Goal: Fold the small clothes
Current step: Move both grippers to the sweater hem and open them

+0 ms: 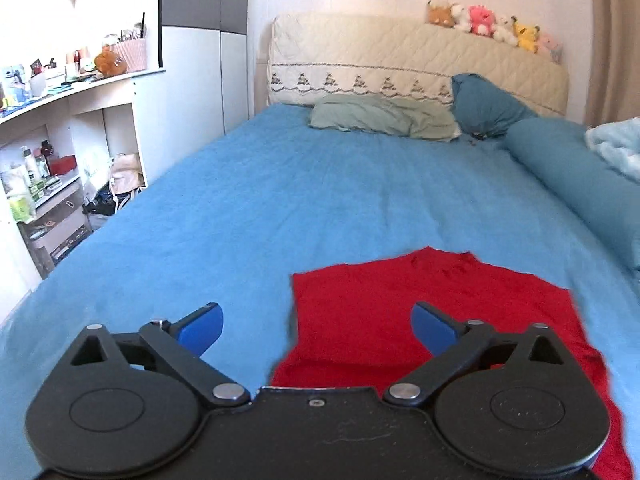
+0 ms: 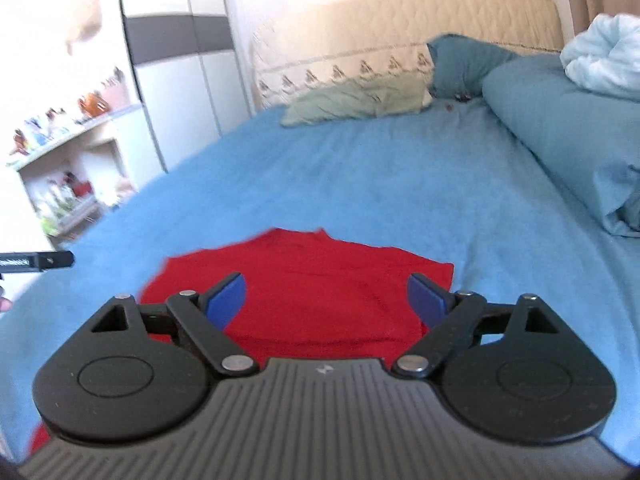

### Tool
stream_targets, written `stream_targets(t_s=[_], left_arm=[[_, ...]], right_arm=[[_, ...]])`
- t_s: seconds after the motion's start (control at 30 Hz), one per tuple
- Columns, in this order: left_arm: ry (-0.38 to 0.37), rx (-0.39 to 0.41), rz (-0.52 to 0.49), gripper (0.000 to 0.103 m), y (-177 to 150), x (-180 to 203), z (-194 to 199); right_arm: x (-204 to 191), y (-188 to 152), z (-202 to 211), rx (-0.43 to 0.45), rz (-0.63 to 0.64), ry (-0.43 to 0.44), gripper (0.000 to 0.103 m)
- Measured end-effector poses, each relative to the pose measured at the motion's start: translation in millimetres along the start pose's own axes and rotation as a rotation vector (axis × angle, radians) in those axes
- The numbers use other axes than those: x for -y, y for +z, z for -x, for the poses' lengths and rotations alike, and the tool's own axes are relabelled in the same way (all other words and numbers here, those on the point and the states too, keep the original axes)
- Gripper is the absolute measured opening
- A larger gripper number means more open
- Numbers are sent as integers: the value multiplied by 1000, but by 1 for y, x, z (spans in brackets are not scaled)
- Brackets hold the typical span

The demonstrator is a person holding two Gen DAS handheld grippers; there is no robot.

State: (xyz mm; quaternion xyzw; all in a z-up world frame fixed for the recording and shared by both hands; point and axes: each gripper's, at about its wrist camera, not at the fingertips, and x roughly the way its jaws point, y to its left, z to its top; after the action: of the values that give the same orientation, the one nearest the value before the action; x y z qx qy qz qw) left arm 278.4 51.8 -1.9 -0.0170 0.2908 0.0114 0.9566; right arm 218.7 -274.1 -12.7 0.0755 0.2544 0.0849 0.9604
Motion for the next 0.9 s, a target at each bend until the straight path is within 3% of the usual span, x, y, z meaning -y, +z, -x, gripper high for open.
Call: stream_targets(t_s=[0.2, 0.4, 0.6, 0.67, 0.77, 0.9], left_arm=[[-58, -97, 13, 102, -35, -12, 91], [-78, -199, 26, 100, -105, -26, 118], [-68, -319, 91, 83, -177, -40, 94], [-53, -350, 110, 68, -195, -45, 86], [-32, -361, 116, 66, -213, -48, 81], [-21, -364, 78, 62, -224, -46, 79]], right_arm=[[-29, -23, 103, -83, 16, -41, 103], [-32, -87, 151, -182, -11, -108, 103], [-29, -162, 150, -237, -91, -186, 102], [-28, -182, 145, -261, -108, -226, 100], [-29, -203, 137, -293, -119, -256, 91], [-30, -221, 131, -309, -122, -299, 86]])
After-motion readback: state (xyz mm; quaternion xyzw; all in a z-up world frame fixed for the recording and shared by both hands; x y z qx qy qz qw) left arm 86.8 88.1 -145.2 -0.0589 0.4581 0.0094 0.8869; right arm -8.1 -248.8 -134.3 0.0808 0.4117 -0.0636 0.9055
